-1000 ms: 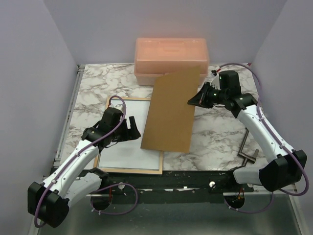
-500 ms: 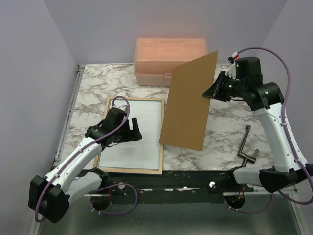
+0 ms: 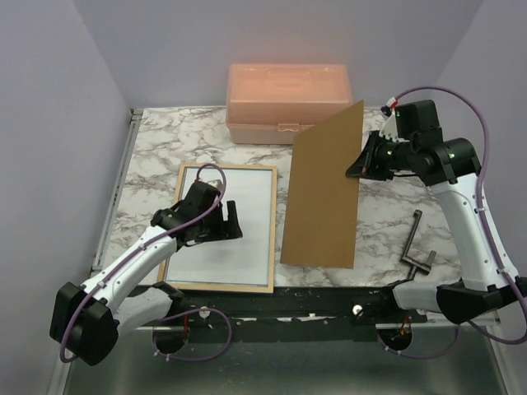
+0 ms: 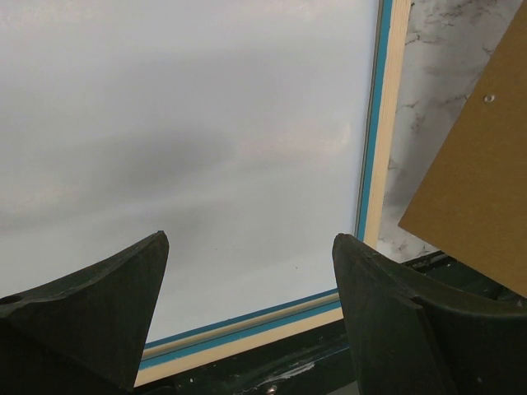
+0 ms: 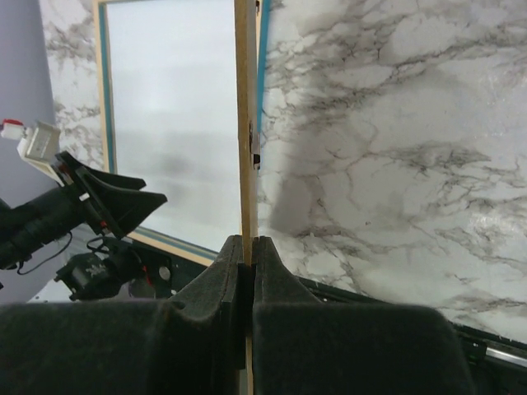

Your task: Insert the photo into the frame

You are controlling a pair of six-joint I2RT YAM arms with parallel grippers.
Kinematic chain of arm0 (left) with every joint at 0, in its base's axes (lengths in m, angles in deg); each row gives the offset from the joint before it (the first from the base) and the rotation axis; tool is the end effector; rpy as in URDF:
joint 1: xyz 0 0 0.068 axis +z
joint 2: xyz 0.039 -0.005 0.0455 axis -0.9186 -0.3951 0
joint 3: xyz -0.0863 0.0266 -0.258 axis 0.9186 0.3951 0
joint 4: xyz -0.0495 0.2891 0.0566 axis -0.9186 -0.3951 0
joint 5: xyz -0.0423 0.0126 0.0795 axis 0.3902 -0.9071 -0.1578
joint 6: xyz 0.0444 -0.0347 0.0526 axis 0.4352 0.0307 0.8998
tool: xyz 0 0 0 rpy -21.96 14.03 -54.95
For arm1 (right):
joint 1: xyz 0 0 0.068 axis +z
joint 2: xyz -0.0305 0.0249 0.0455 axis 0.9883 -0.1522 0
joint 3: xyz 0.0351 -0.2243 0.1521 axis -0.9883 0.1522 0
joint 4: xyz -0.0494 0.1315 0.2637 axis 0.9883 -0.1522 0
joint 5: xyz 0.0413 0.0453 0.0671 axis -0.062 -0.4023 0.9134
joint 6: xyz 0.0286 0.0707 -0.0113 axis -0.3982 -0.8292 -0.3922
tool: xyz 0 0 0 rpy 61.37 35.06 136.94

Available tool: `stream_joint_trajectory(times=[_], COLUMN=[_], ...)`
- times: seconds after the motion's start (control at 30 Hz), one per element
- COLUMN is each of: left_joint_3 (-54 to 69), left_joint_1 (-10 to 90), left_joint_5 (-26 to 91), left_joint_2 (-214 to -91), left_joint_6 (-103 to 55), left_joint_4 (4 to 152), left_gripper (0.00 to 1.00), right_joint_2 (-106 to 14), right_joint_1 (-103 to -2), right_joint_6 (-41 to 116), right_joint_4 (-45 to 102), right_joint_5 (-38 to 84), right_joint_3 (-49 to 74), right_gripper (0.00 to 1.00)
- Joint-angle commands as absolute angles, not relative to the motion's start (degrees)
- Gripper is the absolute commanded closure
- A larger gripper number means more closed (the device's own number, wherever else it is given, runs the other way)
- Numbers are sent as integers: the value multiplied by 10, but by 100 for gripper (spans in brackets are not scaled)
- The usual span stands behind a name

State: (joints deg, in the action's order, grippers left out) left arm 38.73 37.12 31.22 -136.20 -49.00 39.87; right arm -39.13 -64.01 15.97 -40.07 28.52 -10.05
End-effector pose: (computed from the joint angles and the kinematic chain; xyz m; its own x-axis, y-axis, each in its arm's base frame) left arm 0.2171 -0.1324 0.1963 -0.8945 -0.1701 -0.4134 0.0251 0.9043 -0.4263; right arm 0.2635 0.0973 0.4413 -0.8051 0.2384 -0.5430 -0.0627 0.8762 0.4778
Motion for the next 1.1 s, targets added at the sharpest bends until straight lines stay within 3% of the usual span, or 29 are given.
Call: stream_joint_trajectory(times=[0.0, 0.4, 0.7, 0.9, 1.07], left_joint_3=[380, 370, 366, 359, 339], left_joint_1=[360, 340, 334, 334, 334], left_joint_5=[302, 283, 271, 273, 286], left_joint_2=[-1373, -1390, -1372, -1357, -1327], left_joint_6=[-496, -500, -499, -496, -502], left_joint_4=[404, 396, 391, 383, 381], left_gripper=[17, 18, 18, 18, 17], right_joint_2=[-396, -440, -469, -470, -460], right_joint_1=[-641, -641, -642, -641, -641], right_joint_6=[169, 175, 167, 162, 145], right_joint_4=[-392, -349, -316, -303, -279], right_joint_5=[334, 369, 381, 407, 442], right_joint_3=[-71, -8, 2, -19, -37], right_gripper=[99, 99, 89, 47, 25])
